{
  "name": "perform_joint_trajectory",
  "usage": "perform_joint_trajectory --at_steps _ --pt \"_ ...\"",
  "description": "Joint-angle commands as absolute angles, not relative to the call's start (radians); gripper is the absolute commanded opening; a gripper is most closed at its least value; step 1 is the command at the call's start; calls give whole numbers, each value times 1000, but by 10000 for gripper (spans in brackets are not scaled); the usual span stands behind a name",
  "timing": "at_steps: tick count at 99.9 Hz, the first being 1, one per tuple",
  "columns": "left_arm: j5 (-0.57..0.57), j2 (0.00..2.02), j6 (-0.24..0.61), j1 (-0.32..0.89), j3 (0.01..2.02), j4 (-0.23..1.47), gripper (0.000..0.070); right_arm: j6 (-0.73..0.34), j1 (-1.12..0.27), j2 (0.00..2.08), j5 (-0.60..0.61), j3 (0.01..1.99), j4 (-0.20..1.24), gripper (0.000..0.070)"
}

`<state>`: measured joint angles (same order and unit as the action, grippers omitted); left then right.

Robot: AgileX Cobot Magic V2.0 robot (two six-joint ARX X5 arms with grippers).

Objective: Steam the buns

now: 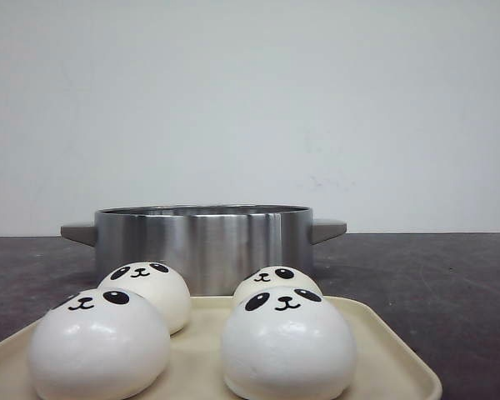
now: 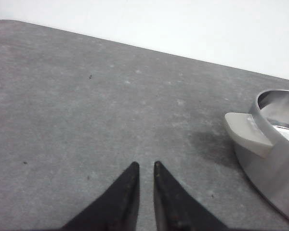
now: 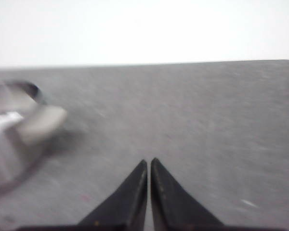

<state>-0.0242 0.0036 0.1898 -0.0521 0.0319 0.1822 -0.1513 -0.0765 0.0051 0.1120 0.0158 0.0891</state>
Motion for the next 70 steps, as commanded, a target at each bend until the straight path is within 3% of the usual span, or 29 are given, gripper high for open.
perform_joint_trajectory --at_steps 1,10,24,38,54,70 --pt "-24 3 181 -53 14 187 11 -346 -77 4 156 13 37 6" --pt "-27 3 241 -53 15 187 11 -461 -77 4 220 13 -33 6" --pt "-118 3 485 -53 59 219 10 -569 -77 4 282 27 -103 4" --pt "-272 6 521 -53 157 211 10 -595 -77 5 325 136 -37 4" --pt "-379 107 474 -53 402 355 10 -474 -77 87 351 389 177 4" --pt "-397 299 283 -43 736 618 10 -308 -77 266 396 695 396 4"
